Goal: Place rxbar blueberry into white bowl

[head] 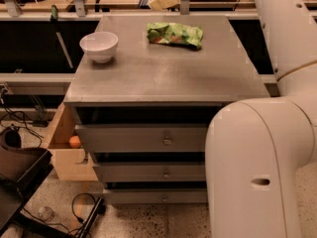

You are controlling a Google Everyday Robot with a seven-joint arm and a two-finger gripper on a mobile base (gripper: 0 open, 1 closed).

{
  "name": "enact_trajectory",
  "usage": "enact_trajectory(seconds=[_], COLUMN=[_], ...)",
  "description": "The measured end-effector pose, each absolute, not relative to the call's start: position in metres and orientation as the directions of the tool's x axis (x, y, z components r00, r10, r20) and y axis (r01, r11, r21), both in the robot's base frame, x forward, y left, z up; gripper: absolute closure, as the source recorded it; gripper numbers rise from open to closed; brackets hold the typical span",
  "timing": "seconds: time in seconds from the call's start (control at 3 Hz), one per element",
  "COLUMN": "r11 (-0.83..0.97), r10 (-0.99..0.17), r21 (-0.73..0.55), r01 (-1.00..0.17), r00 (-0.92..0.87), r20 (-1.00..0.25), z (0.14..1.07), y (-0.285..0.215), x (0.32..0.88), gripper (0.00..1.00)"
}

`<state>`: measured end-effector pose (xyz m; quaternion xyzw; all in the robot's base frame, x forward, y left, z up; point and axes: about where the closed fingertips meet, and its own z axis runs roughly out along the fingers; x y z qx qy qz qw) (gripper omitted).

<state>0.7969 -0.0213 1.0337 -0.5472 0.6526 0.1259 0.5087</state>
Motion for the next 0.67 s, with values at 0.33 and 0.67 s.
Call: enact_trajectory(seconds=[0.33,0.67], r11=[0.343,0.333], r10=[-0.602,-0.661], r21=[-0.41,-0.429], r01=[-0.845,-0.84], r00=[0.137,0.116], r20=[-0.787,-0.741], z=[1.039,1.029], y=[0.018,0.045], x=[0.806,0.815], gripper=[1.0,1.0])
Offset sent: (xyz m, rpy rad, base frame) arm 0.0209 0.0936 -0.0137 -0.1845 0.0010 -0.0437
